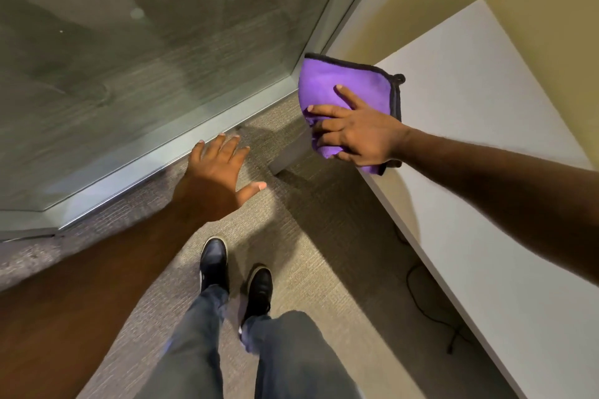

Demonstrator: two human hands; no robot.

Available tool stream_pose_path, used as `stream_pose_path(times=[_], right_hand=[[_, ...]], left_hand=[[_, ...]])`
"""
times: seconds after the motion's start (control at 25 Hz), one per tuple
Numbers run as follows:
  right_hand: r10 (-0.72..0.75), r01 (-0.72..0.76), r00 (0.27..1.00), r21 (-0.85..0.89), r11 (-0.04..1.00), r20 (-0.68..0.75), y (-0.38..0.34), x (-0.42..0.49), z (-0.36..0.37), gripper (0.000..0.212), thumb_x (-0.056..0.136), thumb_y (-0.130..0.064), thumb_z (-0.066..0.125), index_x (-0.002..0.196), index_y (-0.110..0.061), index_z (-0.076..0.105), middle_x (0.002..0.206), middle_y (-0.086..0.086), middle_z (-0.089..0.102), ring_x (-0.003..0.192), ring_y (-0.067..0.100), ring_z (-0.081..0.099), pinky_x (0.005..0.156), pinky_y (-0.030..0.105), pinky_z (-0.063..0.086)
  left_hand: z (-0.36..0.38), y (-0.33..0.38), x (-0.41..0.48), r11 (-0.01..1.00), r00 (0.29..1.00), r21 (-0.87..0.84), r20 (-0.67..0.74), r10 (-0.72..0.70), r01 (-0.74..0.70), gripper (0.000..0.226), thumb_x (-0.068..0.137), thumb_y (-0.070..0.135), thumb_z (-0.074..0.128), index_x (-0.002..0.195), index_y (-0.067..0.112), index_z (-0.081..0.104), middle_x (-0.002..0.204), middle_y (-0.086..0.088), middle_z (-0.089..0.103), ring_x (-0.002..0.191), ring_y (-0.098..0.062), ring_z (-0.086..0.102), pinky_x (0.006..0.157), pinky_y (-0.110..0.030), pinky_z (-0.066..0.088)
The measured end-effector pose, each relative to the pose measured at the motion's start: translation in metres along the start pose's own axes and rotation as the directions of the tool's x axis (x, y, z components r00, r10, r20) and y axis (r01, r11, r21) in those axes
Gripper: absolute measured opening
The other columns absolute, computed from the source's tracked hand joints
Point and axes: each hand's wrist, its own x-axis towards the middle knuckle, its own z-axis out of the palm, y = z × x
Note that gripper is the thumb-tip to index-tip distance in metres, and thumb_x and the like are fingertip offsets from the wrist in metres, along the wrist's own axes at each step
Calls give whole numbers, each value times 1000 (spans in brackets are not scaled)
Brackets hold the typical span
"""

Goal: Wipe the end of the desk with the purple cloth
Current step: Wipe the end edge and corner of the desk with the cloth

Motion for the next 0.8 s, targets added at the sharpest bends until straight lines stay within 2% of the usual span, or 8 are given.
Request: stream_pose_path(times=[0.08, 0.2, 0.28, 0.4, 0.56, 0.68, 0.8], right_hand=[[65, -62, 995, 49, 997, -74, 1, 14, 1, 41, 93, -39, 43, 125, -24, 63, 146, 3, 53, 153, 27, 17, 118, 67, 1], [129, -108, 983, 155, 982, -132, -3, 13, 8, 35, 90, -31, 48, 118, -19, 65, 136, 6, 60, 151, 29, 20, 116, 71, 2], [97, -71, 986, 190, 979, -133, -14, -6, 16, 31, 89, -29, 51, 114, -18, 66, 130, 6, 63, 150, 30, 25, 116, 71, 2], [8, 8, 995, 152, 988, -101, -22, -41, 30, 25, 90, -29, 55, 111, -21, 67, 128, 2, 65, 148, 27, 28, 119, 67, 1], [-61, 67, 997, 122, 990, -51, -4, -37, 19, 32, 90, -33, 53, 118, -24, 66, 138, -2, 59, 150, 22, 23, 118, 67, -4], [34, -12, 993, 193, 981, -113, -3, -21, 19, 33, 95, -34, 53, 125, -24, 63, 149, -1, 49, 153, 21, 16, 117, 67, -4], [127, -79, 983, 324, 943, -130, -20, -28, 25, 27, 97, -30, 53, 118, -18, 66, 143, 3, 56, 153, 21, 16, 118, 66, -2]], left_hand=[[7, -4, -8, 998, 999, 44, 14, 48, -49, 85, 88, 73, 35, 137, 6, 52, 150, -19, 46, 141, -35, 40, 112, -54, 31], [15, -10, -10, 998, 998, 59, 60, 16, -20, 86, 85, 75, 33, 137, 9, 51, 150, -18, 47, 142, -34, 39, 111, -57, 31], [18, -7, -12, 999, 997, 44, 77, 3, -6, 87, 85, 76, 32, 137, 9, 51, 149, -18, 47, 142, -35, 38, 111, -61, 31], [21, 2, -17, 1000, 998, 31, 68, -7, 5, 87, 85, 76, 30, 138, 10, 49, 152, -18, 43, 144, -34, 34, 112, -60, 29], [21, 17, -16, 998, 998, 9, 28, -59, 59, 83, 82, 75, 38, 139, 15, 48, 156, -13, 39, 146, -30, 31, 115, -56, 25], [26, 25, -28, 995, 996, 36, 30, -89, 88, 82, 83, 75, 40, 141, 17, 45, 157, -13, 37, 146, -30, 31, 115, -57, 27], [28, 34, -44, 994, 994, 44, 41, -98, 97, 84, 84, 77, 34, 144, 18, 42, 159, -11, 34, 148, -29, 28, 116, -58, 26]])
